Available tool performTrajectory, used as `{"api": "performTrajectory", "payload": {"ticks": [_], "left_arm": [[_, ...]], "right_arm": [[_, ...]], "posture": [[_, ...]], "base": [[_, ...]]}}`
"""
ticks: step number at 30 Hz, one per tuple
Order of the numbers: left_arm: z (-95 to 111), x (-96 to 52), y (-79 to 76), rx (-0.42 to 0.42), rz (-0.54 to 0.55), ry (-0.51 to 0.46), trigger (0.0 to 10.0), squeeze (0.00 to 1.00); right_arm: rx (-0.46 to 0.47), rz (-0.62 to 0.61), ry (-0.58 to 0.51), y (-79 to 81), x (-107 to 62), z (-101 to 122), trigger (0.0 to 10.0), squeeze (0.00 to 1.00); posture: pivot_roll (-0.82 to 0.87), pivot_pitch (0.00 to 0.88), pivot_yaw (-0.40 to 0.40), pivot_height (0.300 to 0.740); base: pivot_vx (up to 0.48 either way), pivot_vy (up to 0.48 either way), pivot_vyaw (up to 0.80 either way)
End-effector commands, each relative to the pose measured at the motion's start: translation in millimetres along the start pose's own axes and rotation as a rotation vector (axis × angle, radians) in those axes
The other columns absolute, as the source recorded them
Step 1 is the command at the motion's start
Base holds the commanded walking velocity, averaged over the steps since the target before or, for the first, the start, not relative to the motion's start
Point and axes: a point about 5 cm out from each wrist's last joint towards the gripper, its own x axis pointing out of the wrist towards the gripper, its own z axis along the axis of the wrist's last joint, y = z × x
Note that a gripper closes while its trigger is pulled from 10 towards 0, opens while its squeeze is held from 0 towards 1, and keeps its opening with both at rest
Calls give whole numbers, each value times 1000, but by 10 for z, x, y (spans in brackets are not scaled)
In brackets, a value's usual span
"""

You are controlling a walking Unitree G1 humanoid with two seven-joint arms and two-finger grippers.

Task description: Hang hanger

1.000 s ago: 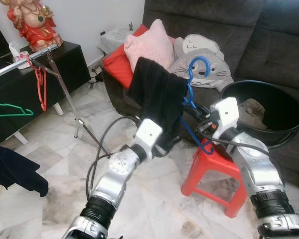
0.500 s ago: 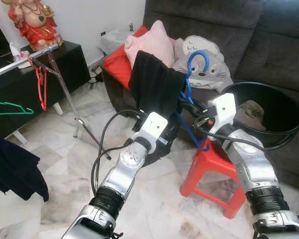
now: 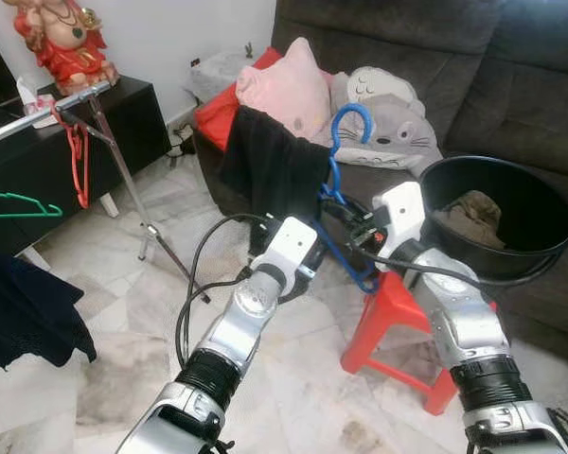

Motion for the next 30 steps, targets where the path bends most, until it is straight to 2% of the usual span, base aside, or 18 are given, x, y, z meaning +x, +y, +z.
{"api": "performTrajectory", "payload": {"ticks": [1, 9, 17, 20, 27, 30], "left_arm": [[-20, 21, 83, 18, 43, 33, 10000, 0], [7, 16, 207, 26, 51, 26, 10000, 0], [60, -23, 103, 18, -63, -10, 10000, 0], [58, -32, 34, -23, -112, -3, 10000, 0], [51, -37, -1, -20, -117, 5, 10000, 0], [60, -40, 36, -15, -107, 6, 10000, 0]], "right_arm": [[-17, 19, -65, 31, 18, 161, 0, 0], [-22, 11, -43, -11, -7, 120, 0, 0], [-20, 14, -11, 13, -1, 32, 0, 0], [-15, 16, -3, 29, 4, 1, 0, 0], [-10, 23, -2, 56, 3, -7, 0, 0], [-10, 18, 3, 38, -10, -18, 0, 0]], "posture": [[-188, 58, 34, 740], [-184, 60, 30, 740], [-175, 62, 31, 740], [-174, 63, 33, 740], [-178, 64, 38, 740], [-179, 65, 38, 740]], "base": [[0, 0, 0], [0, 0, 0], [0, 0, 0], [0, 0, 0], [0, 0, 0], [0, 0, 0]]}}
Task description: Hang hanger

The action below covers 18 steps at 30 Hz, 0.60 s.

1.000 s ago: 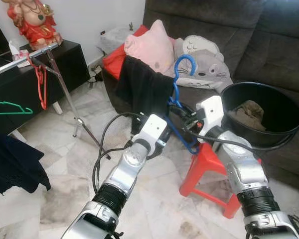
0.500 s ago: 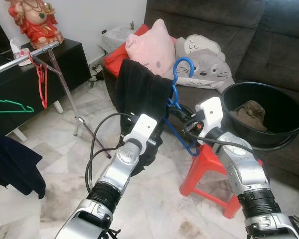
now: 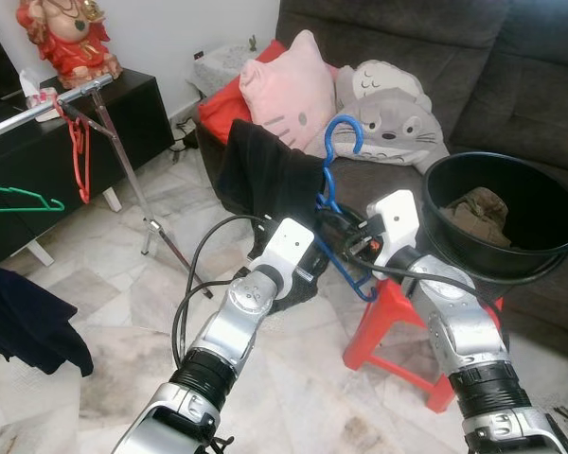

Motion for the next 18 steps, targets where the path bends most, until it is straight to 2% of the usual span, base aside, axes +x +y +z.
{"api": "performTrajectory", "payload": {"ticks": [1, 7, 12, 18], "left_arm": [[7, -20, 48, 8, 14, 3, 10000, 0], [-51, -46, 237, 15, 96, 34, 10000, 0], [-91, -59, 283, 47, 120, 58, 10000, 0], [-98, -69, 302, 38, 136, 65, 10000, 0]], "right_arm": [[-10, 8, -39, 7, 11, 78, 0, 0], [-9, 7, -33, 4, 5, 59, 0, 0], [-7, 10, -34, 12, 9, 60, 0, 0], [-10, 11, -33, 9, 7, 61, 0, 0]], "posture": [[-179, 65, 38, 740], [-172, 65, 39, 740], [-174, 65, 37, 740], [-172, 63, 35, 740]], "base": [[0, 0, 0], [0, 0, 0], [0, 0, 0], [0, 0, 0]]}}
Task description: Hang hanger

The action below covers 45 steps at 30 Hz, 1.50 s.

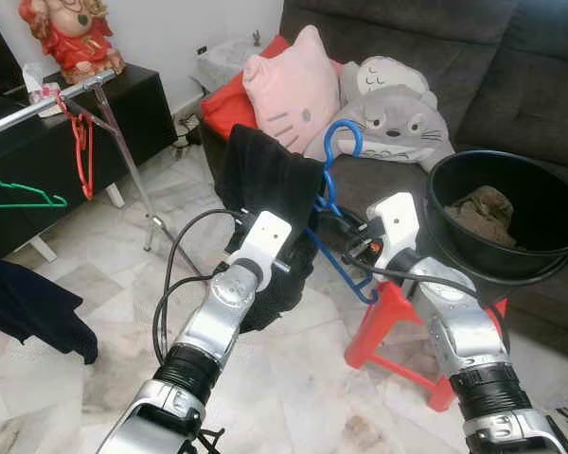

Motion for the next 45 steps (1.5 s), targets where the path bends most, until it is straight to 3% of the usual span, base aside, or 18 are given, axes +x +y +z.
{"api": "performTrajectory", "payload": {"ticks": [1, 13, 27, 29, 30, 31, 32, 45], "left_arm": [[-24, -5, 19, -10, 13, 18, 10000, 0], [46, 29, -63, -57, 57, -7, 9647, 0], [11, 8, 47, -34, 100, -4, 9569, 0], [9, 10, 24, -42, 93, -1, 8980, 0], [10, 11, -1, -45, 85, -1, 2824, 0], [13, 15, -25, -46, 76, 0, 627, 0], [13, 18, -53, -48, 63, 2, 0, 0], [-21, 33, -137, -60, 39, 22, 0, 0]], "right_arm": [[-6, 13, -36, 16, 14, 67, 0, 0], [3, 43, -42, 108, 48, 71, 0, 0], [6, 41, -38, 110, 47, 52, 0, 0], [6, 46, -42, 124, 53, 60, 0, 0], [6, 48, -45, 133, 57, 67, 0, 0], [6, 50, -47, 137, 62, 73, 0, 0], [6, 52, -48, 139, 65, 79, 0, 0], [8, 67, -52, 170, 75, 94, 0, 0]], "posture": [[-172, 63, 35, 740], [-180, 59, 35, 740], [-177, 61, 37, 740], [-177, 61, 37, 740], [-177, 61, 37, 740], [-177, 61, 37, 740], [-177, 61, 37, 740], [-177, 60, 37, 740]], "base": [[0, 0, 0], [0, 0, 0], [0, 0, 0], [0, 0, 0], [0, 0, 0], [0, 0, 0], [0, 0, 0], [0, 0, 0]]}}
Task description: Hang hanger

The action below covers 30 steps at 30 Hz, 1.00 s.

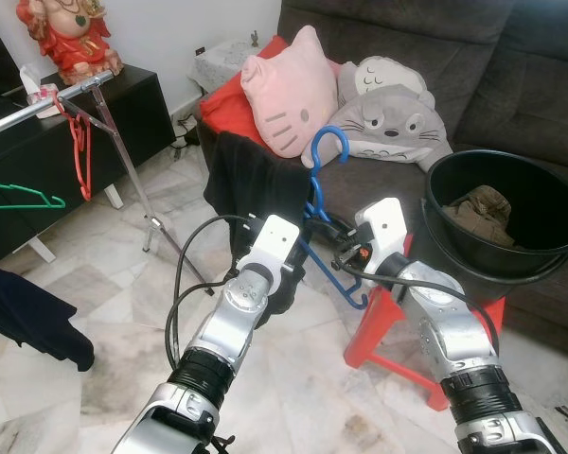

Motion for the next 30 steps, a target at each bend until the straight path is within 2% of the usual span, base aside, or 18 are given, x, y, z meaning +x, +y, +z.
{"api": "performTrajectory", "payload": {"ticks": [1, 8, 11, 13, 14, 15, 16, 17, 21, 22, 23, 24, 30], "left_arm": [[-7, 8, 24, -3, 9, 5, 0, 0], [-11, 16, 52, -8, 29, 6, 0, 0], [1, 22, 38, -37, 29, 0, 0, 0], [-24, 25, -5, -167, 6, 36, 0, 0], [-28, 25, -4, -188, 11, 42, 2275, 0], [-28, 25, -4, -188, 11, 42, 2275, 0], [-32, 25, -4, -204, 15, 48, 7647, 0], [-45, 26, -6, -236, 20, 60, 10000, 0], [-59, 25, -9, -238, 20, 66, 10000, 0], [-71, 23, -8, -239, 25, 71, 1922, 0], [-74, 22, -7, -241, 28, 72, 1922, 0], [-76, 22, -6, -242, 29, 73, 0, 0], [-78, 27, 15, -226, 43, 76, 0, 0]], "right_arm": [[-15, 18, -56, 32, 20, 135, 0, 0], [-13, 26, -57, 54, 27, 134, 0, 0], [-11, 32, -58, 72, 36, 132, 0, 0], [-9, 33, -59, 82, 42, 136, 0, 0], [-9, 33, -60, 85, 43, 139, 0, 0], [-9, 33, -60, 85, 43, 139, 0, 0], [-9, 34, -62, 89, 44, 142, 0, 0], [-8, 34, -63, 92, 44, 145, 0, 0], [-7, 36, -64, 95, 45, 145, 0, 0], [-7, 36, -64, 96, 45, 146, 0, 0], [-6, 37, -65, 96, 45, 146, 0, 0], [-6, 37, -64, 96, 45, 145, 0, 0], [-6, 39, -63, 99, 46, 144, 0, 0]], "posture": [[-177, 60, 37, 740], [-178, 62, 38, 740], [-178, 61, 38, 740], [-178, 61, 38, 740], [-178, 61, 38, 740], [-178, 61, 38, 740], [-178, 61, 38, 740], [-178, 61, 38, 740], [-178, 61, 38, 740], [-178, 61, 38, 740], [-178, 61, 38, 740], [-178, 61, 38, 740], [-177, 58, 37, 740]], "base": [[0, 0, 0], [0, 0, 0], [0, 0, 0], [0, 0, 0], [0, 0, 0], [0, 0, 0], [0, 0, 0], [0, 0, 0], [0, 0, 0], [0, 0, 0], [0, 0, 0], [0, 0, 0], [0, 0, 0]]}}
